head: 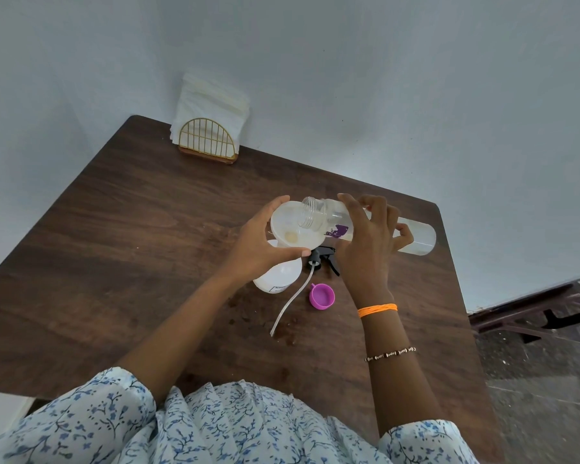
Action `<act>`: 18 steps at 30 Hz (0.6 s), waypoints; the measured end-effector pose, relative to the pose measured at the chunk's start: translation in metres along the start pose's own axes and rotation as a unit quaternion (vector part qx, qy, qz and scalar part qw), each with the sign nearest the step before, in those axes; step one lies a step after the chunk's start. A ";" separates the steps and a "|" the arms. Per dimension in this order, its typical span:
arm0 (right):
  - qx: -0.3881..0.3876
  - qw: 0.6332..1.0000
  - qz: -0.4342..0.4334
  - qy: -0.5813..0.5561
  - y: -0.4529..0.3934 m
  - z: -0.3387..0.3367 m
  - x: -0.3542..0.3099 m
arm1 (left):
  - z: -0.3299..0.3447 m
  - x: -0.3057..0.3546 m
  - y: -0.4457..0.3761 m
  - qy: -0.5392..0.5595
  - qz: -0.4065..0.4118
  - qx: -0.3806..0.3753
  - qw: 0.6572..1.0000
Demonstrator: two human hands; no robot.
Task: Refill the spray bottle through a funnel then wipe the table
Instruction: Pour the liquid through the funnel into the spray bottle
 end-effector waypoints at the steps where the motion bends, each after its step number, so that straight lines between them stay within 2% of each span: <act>1: -0.001 1.000 0.000 0.001 0.000 0.000 0.000 | 0.000 0.000 0.000 0.000 -0.001 -0.001 1.000; 18: -0.005 1.000 -0.002 0.000 0.000 0.000 0.001 | 0.001 0.001 0.001 0.004 -0.008 -0.008 1.000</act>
Point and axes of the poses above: each hand's wrist, its own y-axis away from the middle knuckle, its own z-axis out of the palm, x = y × z, the point moved 6 cm from there along -y, towards the middle knuckle, and after that the axes turned 8 degrees about -z, right-handed, at the moved point
